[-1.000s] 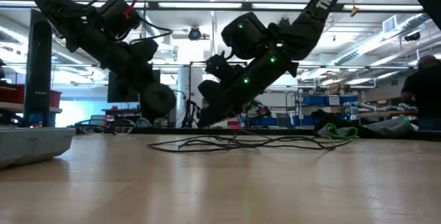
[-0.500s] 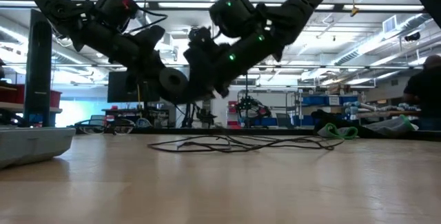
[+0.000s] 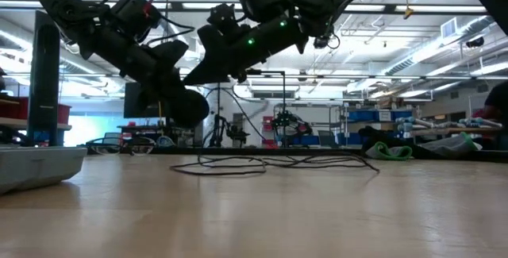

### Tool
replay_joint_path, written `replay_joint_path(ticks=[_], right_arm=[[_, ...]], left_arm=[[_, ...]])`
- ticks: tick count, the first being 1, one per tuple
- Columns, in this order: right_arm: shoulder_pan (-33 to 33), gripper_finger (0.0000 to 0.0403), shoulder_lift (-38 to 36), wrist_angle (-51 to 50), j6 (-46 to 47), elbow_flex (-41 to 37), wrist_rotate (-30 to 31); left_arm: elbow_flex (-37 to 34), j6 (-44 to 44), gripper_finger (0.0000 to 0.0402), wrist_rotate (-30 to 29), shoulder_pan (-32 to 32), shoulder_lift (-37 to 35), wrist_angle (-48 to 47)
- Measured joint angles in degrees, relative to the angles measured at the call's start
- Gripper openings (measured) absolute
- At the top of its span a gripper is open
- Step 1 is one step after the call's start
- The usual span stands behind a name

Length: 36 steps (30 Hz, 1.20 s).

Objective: Coil cords
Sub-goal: Coil the black wire onto the black spool

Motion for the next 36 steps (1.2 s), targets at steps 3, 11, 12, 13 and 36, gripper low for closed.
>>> replay_joint_path(ticks=[3, 11, 12, 13, 36], right_arm=[[-1.3, 0.0, 0.0, -2.7, -0.1, 0.8, 2.8], [-2.9, 0.0, 0.0, -8.5, 0.6, 0.8, 8.5], [-2.8, 0.0, 0.0, -9.2, 1.0, 0.8, 8.4], [-2.7, 0.0, 0.0, -9.7, 1.0, 0.8, 7.8], [0.4, 0.0144, 1.5, -11.8, 14.0, -4.0, 2.5]], left_arm=[[0.0, 0.2, 0.0, 1.6, 0.0, 0.0, -1.8], [0.0, 1.0, 0.0, 4.1, 0.0, 0.0, -7.9], [0.0, 1.2, 0.0, 3.7, 0.0, 0.0, -8.6], [0.0, 1.7, 0.0, 2.7, 0.0, 0.0, -9.2], [0.0, 2.5, 0.0, 0.4, 0.0, 0.0, -8.2]])
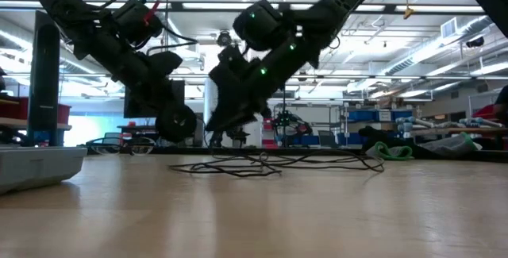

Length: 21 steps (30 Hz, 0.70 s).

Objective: Coil cords
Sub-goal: Coil the black wire onto the black spool

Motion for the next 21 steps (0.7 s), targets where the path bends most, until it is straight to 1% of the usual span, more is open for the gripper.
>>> replay_joint_path(ticks=[2, 3, 6, 8, 11, 14, 18, 19, 21], right_arm=[[0.1, 0.0149, 2.1, 3.2, 0.1, -0.1, 0.0], [0.1, 0.0149, 2.7, 2.8, 0.1, -0.2, 0.0], [0.0, 0.0149, 4.4, 5.7, 0.1, -0.2, 0.1], [0.0, 0.0146, 5.1, 8.1, 0.0, 0.0, 1.7], [0.0, 0.0136, 5.8, 7.6, -0.2, -0.2, 3.6], [0.0, 0.0104, 6.0, 7.1, -0.4, -0.2, 3.7], [0.6, 0.0024, 6.0, 5.6, -0.5, -0.2, 3.7], [0.9, 0.0013, 6.0, 5.9, -0.7, -0.2, 3.7], [1.4, 0.0011, 6.0, 7.3, -1.2, -0.2, 4.0]], left_arm=[[0.0, 0.0, 0.0, 0.0, 0.0, 0.0, 0.6], [0.0, 0.0, 0.0, 0.0, 0.0, 0.0, 0.5], [0.0, 0.0, 0.0, 0.1, 0.0, 0.0, 0.5], [0.0, 0.0, 0.0, 0.1, 0.0, 0.0, 0.5], [0.0, 0.0, 0.0, 0.1, 0.0, 0.0, 0.4], [0.0, 0.0, 0.0, 0.1, 0.0, 0.0, 0.8], [0.0, 0.0, 0.0, 0.1, 0.0, 0.0, 1.2], [0.0, 0.0, 0.0, 0.1, 0.0, 0.0, 1.5], [0.0, 0.0, 0.0, 0.0, 0.1, 0.0, 2.3]])
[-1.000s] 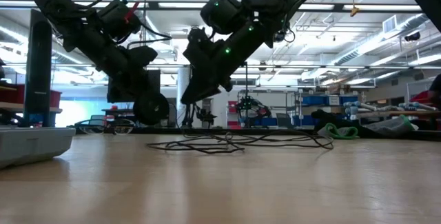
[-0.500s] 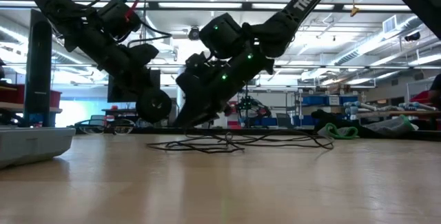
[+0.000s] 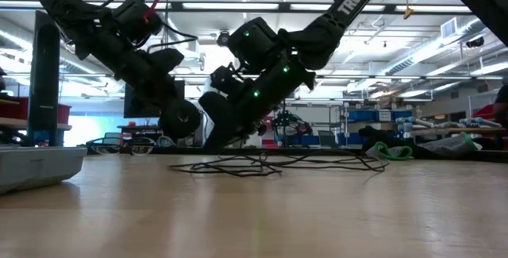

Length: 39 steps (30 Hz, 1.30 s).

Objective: Coil cords
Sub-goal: Coil the black wire onto the black spool

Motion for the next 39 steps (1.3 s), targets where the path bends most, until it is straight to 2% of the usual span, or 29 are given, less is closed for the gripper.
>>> replay_joint_path(ticks=[5, 8, 15, 18, 21, 24, 27, 34, 39], right_arm=[[0.5, 0.0004, 0.0, 0.4, 0.1, 0.0, 0.6], [-0.8, 0.0003, 0.0, -0.1, 3.7, 0.0, 1.4], [-1.8, 0.0002, 0.0, -0.9, 5.7, 0.0, -2.1], [-1.8, 0.0001, 0.0, -1.7, 5.7, 0.0, -2.2], [-1.9, 0.0001, -0.1, -4.7, 5.7, 0.0, 0.1], [-2.2, 0.0001, -0.1, -4.0, 5.7, 0.0, -2.2], [-1.9, 0.0001, -0.1, -1.0, 5.2, 0.0, -4.5], [1.0, 0.0, -0.1, 8.3, 0.5, 0.0, -6.0], [0.7, 0.0, -0.1, 8.8, -3.5, 3.3, -8.7]], left_arm=[[0.0, -0.2, 0.0, 3.6, 0.0, 0.0, 4.2], [0.0, -0.6, 0.0, 5.8, 0.0, 0.0, 5.7], [-0.1, -1.8, 0.0, 6.2, 0.0, 0.0, 6.9], [-0.1, -1.8, 0.0, 6.4, 0.0, 0.0, 7.7], [-0.1, -1.8, 0.0, 7.2, 0.0, 0.0, 7.8], [-0.1, -1.8, 0.0, 7.1, 0.0, 0.0, 7.9], [-0.1, -1.8, 0.0, 5.1, 0.0, 0.0, 8.8], [-0.1, -1.9, 0.0, -2.1, 0.0, 0.0, 11.4], [-0.1, -2.1, 0.0, -3.9, -0.2, 0.0, 9.7]])
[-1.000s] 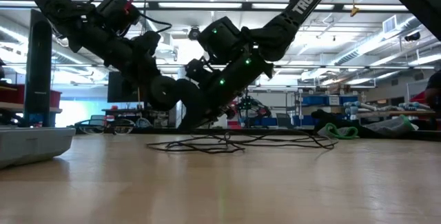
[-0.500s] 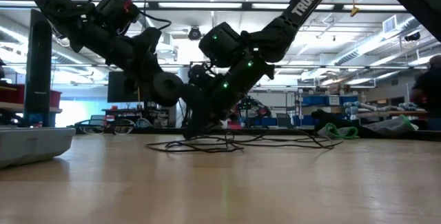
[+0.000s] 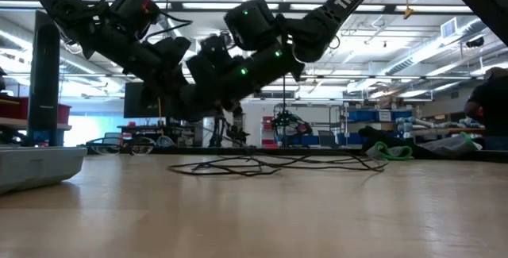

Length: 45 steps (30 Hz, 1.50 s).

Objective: Coil cords
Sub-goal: Coil the black wire onto the black spool

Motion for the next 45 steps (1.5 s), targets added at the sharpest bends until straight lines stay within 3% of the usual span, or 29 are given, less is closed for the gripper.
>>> replay_joint_path(ticks=[9, 21, 28, 36, 45], right_arm=[[-3.3, 0.0, 0.0, -4.1, -3.4, 6.3, -5.7], [-5.7, 0.0, 0.2, -2.6, -2.9, 8.1, -17.7], [-5.0, 0.0, 0.0, -5.1, -5.1, 8.3, -15.2], [-6.5, 0.0, 0.0, -2.3, -6.8, 8.2, -14.0], [-8.1, 0.0006, -0.2, -6.0, -5.4, 8.2, -14.1]], left_arm=[[0.1, -0.1, 0.0, -0.7, -1.4, 0.0, -2.9], [0.2, 0.2, 0.0, 0.3, -1.4, 0.0, -5.1], [0.0, 0.5, 0.0, 0.7, -1.4, 0.0, -2.0], [0.1, 0.4, 0.0, 2.2, -1.4, 0.0, -7.2], [0.1, 1.8, 0.0, 2.7, -1.3, 0.0, -12.2]])
